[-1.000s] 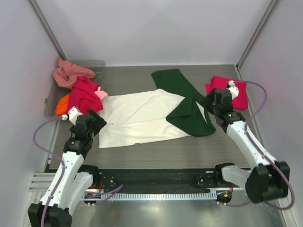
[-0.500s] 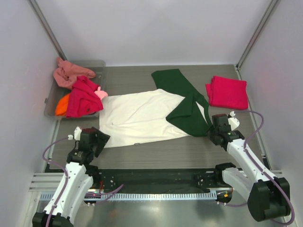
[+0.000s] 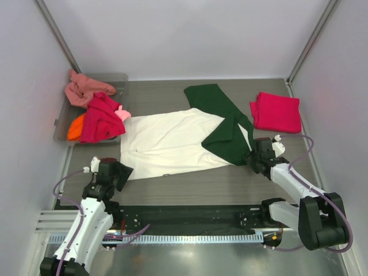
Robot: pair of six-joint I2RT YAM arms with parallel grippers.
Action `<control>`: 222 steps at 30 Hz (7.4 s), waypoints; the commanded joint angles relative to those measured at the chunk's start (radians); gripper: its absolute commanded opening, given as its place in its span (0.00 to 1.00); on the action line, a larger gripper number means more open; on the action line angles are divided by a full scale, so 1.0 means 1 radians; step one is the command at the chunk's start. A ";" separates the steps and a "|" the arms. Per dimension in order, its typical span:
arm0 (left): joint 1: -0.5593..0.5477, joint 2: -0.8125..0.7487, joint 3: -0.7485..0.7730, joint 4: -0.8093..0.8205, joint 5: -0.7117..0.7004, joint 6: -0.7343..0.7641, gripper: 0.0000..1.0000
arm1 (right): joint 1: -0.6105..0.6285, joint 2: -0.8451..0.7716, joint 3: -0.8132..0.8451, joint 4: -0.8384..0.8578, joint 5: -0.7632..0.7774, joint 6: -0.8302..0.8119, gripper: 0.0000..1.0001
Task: Fold and stack the t-shirts
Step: Fold the tshirt
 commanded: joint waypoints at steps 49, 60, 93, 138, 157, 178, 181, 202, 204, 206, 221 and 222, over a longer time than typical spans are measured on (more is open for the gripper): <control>-0.003 0.158 0.269 -0.110 -0.138 0.011 0.00 | -0.013 -0.008 0.238 -0.030 0.214 -0.081 0.01; -0.002 0.109 0.138 -0.069 -0.096 -0.006 0.00 | -0.015 0.079 0.172 -0.028 0.115 -0.121 0.43; -0.002 0.037 0.104 -0.083 -0.124 0.019 0.00 | -0.035 0.134 0.172 0.153 0.175 -0.169 0.53; -0.002 0.132 0.418 -0.187 -0.115 0.100 0.00 | -0.073 -0.257 0.292 -0.239 0.284 -0.099 0.01; 0.000 0.339 1.076 -0.325 -0.099 0.169 0.00 | -0.073 -0.189 0.880 -0.380 0.244 -0.139 0.01; 0.012 0.568 1.391 -0.280 -0.009 0.169 0.00 | -0.073 -0.036 1.295 -0.382 0.253 -0.331 0.01; 0.037 0.661 1.353 -0.174 0.069 0.120 0.00 | -0.076 0.056 1.278 -0.333 0.235 -0.311 0.01; 0.196 1.248 1.808 0.213 0.448 0.006 0.00 | -0.394 0.598 1.690 -0.177 -0.480 -0.015 0.01; 0.196 1.200 1.628 0.268 0.447 0.023 0.00 | -0.409 0.499 1.434 -0.065 -0.491 0.000 0.01; 0.195 1.163 1.440 0.314 0.451 0.041 0.00 | -0.426 0.431 1.205 0.015 -0.505 0.006 0.01; 0.196 0.785 0.526 0.540 0.454 0.158 0.00 | -0.480 -0.025 0.344 0.094 -0.419 -0.132 0.01; 0.195 0.757 0.499 0.538 0.459 0.164 0.00 | -0.480 -0.052 0.321 0.075 -0.379 -0.150 0.01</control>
